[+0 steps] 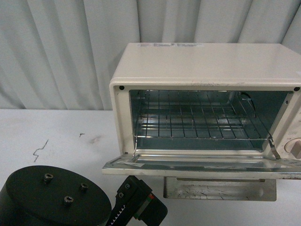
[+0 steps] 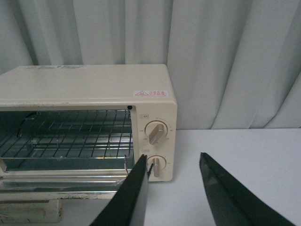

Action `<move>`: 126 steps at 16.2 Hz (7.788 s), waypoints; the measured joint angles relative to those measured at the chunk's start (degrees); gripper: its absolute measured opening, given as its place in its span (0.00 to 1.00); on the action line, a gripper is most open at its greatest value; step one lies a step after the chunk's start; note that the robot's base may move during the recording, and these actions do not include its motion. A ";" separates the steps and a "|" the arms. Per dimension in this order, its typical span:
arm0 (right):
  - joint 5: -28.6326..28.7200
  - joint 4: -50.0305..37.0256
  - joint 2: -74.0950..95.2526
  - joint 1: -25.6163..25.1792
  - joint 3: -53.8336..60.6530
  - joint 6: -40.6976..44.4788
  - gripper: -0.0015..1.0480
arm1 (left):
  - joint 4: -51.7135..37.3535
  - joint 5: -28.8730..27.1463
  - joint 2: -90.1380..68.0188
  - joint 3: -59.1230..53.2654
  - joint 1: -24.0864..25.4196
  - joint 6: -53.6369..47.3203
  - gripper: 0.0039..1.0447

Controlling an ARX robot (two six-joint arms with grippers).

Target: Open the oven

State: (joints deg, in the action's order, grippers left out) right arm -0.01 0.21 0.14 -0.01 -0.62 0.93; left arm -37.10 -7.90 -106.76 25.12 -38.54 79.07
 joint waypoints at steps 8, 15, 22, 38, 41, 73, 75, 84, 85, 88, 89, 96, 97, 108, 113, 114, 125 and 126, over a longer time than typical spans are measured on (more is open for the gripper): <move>0.02 0.00 0.00 0.00 0.00 -0.07 0.94 | 0.02 0.02 0.02 0.00 0.00 0.00 0.94; 0.00 0.00 0.00 0.00 0.00 -0.07 0.94 | 0.02 0.02 0.00 0.00 0.00 0.00 0.94; 0.02 -0.02 0.00 0.00 0.00 -0.07 0.94 | -33.90 -9.31 -1.81 -9.20 -0.44 -1.40 0.94; 0.02 0.00 0.00 0.00 0.00 -0.07 0.94 | 17.46 22.12 60.92 -24.65 31.06 -42.99 0.94; 0.02 0.00 0.00 0.00 0.00 -0.07 0.94 | 32.06 24.76 77.68 -24.55 38.58 -48.17 0.94; 0.00 0.00 0.00 0.00 0.00 -0.07 0.94 | 37.31 7.87 106.36 -24.59 38.53 -78.14 0.96; 0.00 0.00 0.00 0.00 0.00 -0.07 0.94 | 37.31 7.85 106.36 -24.59 38.53 -78.12 0.94; -0.02 0.11 0.07 0.00 0.00 -0.07 0.94 | 37.27 7.91 106.36 -24.59 38.53 -78.12 0.94; 0.00 0.04 0.02 0.00 0.00 -0.07 0.94 | 37.46 7.87 106.36 -24.59 38.53 -78.12 0.94; 0.00 -0.15 0.07 0.00 0.00 -0.07 0.94 | 37.16 7.87 106.36 -24.59 38.53 -78.12 0.94; 0.00 -0.07 0.04 0.00 0.00 -0.07 0.94 | 37.35 7.87 106.36 -24.59 38.53 -78.12 0.94; 0.00 0.00 0.00 0.00 0.00 -0.07 0.94 | 37.24 7.85 106.36 -24.59 38.53 -78.12 0.94; 0.00 0.02 0.00 0.00 0.00 -0.07 0.94 | 37.24 7.87 106.36 -24.59 38.53 -78.12 0.94; 0.00 -0.09 0.00 0.00 0.00 -0.07 0.94 | 37.18 7.87 106.36 -24.59 38.53 -78.12 0.94; 0.02 0.02 0.00 0.00 0.00 -0.07 0.94 | 37.33 7.91 106.36 -24.59 38.53 -78.12 0.94; 0.02 0.00 0.00 0.00 0.00 -0.07 0.94 | 37.27 7.87 106.36 -24.59 38.53 -78.12 0.94; -0.02 -0.07 0.00 0.00 0.00 -0.07 0.94 | 37.33 7.85 106.36 -24.59 38.53 -78.27 0.94; 0.02 0.04 0.00 0.00 0.00 -0.09 0.94 | 37.27 7.91 106.36 -24.59 38.53 -78.27 0.94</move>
State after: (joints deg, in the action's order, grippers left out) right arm 0.01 0.25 0.14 -0.01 -0.62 0.84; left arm 0.16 0.01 -0.40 0.54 -0.01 0.80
